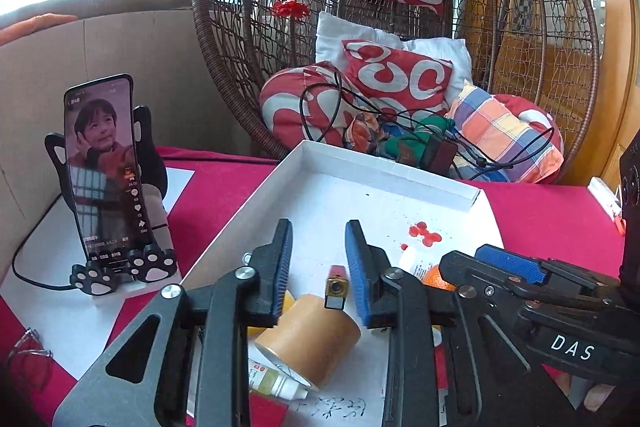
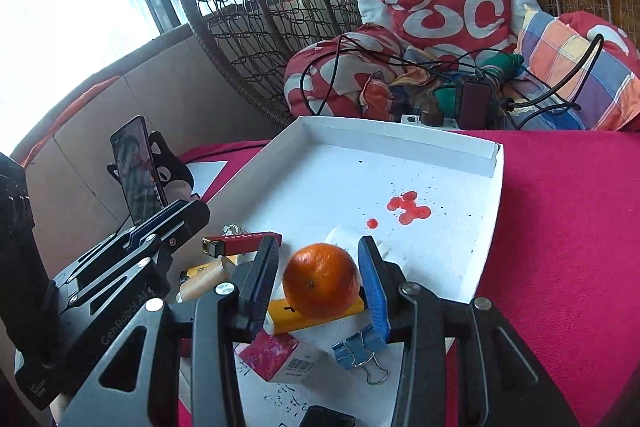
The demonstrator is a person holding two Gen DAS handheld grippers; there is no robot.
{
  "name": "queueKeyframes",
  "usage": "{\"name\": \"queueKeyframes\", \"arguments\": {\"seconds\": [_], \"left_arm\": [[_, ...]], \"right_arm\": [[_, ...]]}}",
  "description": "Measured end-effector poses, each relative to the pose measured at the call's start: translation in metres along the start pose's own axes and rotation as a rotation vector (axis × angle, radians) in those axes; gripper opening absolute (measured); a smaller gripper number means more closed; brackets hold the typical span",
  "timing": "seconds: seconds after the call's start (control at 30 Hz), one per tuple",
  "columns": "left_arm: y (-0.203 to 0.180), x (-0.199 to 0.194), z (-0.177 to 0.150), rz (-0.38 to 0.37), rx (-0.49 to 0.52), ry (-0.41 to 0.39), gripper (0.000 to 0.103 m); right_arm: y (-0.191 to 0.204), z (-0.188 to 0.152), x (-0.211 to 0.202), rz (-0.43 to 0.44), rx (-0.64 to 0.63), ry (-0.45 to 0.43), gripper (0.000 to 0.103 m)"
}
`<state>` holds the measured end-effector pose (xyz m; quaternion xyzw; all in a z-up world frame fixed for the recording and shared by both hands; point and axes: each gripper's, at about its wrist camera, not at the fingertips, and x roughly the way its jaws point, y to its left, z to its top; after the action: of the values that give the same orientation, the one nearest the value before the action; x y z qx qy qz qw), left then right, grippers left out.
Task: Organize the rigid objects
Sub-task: 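Carry the orange and red box into the tray and release both, then withdraw both tools from the tray toward the black pen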
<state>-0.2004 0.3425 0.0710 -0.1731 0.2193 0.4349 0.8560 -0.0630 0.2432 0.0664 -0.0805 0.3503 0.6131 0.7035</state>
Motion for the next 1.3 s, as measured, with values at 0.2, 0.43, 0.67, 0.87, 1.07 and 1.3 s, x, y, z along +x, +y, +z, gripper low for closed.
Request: {"name": "queueKeyframes", "arguments": {"seconds": [0.2, 0.43, 0.67, 0.87, 1.07, 1.3], "left_arm": [[0.015, -0.018, 0.001, 0.08, -0.073, -0.047, 0.103], [0.009, -0.047, -0.009, 0.06, -0.102, -0.072, 0.103], [-0.021, -0.077, -0.023, -0.028, -0.048, -0.075, 0.103], [-0.047, -0.11, -0.046, -0.233, -0.046, -0.079, 0.103], [-0.092, -0.129, -0.062, -0.398, 0.042, -0.054, 0.103], [-0.119, -0.132, -0.078, -0.449, 0.108, 0.002, 0.103]], "right_arm": [[-0.011, -0.006, -0.02, -0.004, 0.033, -0.047, 0.088], [-0.025, -0.018, -0.071, -0.077, 0.019, -0.148, 0.103], [-0.055, -0.034, -0.137, -0.105, 0.035, -0.238, 0.103], [-0.094, -0.067, -0.191, -0.359, -0.023, -0.188, 0.103], [-0.148, -0.118, -0.217, -0.58, 0.15, -0.039, 0.103], [-0.149, -0.14, -0.198, -0.514, 0.19, 0.032, 0.089]]}}
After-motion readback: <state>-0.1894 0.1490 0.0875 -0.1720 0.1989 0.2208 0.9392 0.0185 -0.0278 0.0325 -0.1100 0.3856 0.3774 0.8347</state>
